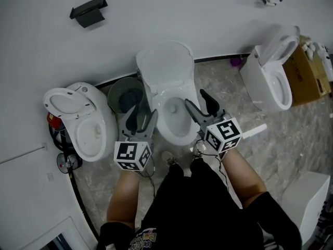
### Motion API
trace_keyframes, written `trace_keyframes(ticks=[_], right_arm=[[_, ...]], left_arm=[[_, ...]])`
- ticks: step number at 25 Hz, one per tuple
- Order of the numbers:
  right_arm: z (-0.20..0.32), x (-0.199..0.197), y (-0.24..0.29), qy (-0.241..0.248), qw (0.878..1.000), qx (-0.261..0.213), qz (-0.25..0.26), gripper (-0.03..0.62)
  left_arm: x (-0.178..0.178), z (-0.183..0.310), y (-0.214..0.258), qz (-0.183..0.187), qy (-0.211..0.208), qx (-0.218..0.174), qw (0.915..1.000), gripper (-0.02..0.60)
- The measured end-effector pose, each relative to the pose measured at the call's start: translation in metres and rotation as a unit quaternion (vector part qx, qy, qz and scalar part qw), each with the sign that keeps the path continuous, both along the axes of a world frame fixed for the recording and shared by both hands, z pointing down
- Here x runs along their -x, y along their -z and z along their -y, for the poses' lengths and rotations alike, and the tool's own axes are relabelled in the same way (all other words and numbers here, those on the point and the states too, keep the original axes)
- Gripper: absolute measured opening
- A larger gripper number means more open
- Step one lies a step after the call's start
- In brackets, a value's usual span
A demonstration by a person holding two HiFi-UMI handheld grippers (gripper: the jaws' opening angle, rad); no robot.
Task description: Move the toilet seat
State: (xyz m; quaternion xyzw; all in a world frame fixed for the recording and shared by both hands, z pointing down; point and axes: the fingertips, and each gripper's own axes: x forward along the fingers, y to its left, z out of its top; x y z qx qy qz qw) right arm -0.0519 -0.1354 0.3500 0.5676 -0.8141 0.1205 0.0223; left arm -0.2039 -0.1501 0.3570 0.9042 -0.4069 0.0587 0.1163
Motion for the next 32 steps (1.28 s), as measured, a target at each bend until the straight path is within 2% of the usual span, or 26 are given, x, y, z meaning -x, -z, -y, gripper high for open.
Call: trace_keyframes(ticks=[9, 18, 23, 32], right_arm=[[-0.011, -0.027, -0.079, 0.001, 0.998, 0.066, 0.019, 0.280], [-0.021, -0.052, -0.165, -0.001, 0.990, 0.136, 0.024, 0.295], [-0.020, -0.061, -0.224, 0.005, 0.983, 0.181, 0.025, 0.296], [-0.019, -0.070, -0.344, -0.010, 0.962, 0.269, 0.043, 0.302]], left_arm=[[-0.020, -0.018, -0.077, 0.023, 0.006, 0.066, 0.9975, 0.245], [-0.030, -0.019, -0.155, 0.038, 0.031, 0.109, 0.9928, 0.245], [-0.034, -0.011, -0.209, 0.047, 0.043, 0.142, 0.9878, 0.246], [-0.041, -0.008, -0.314, 0.067, 0.047, 0.202, 0.9759, 0.250]])
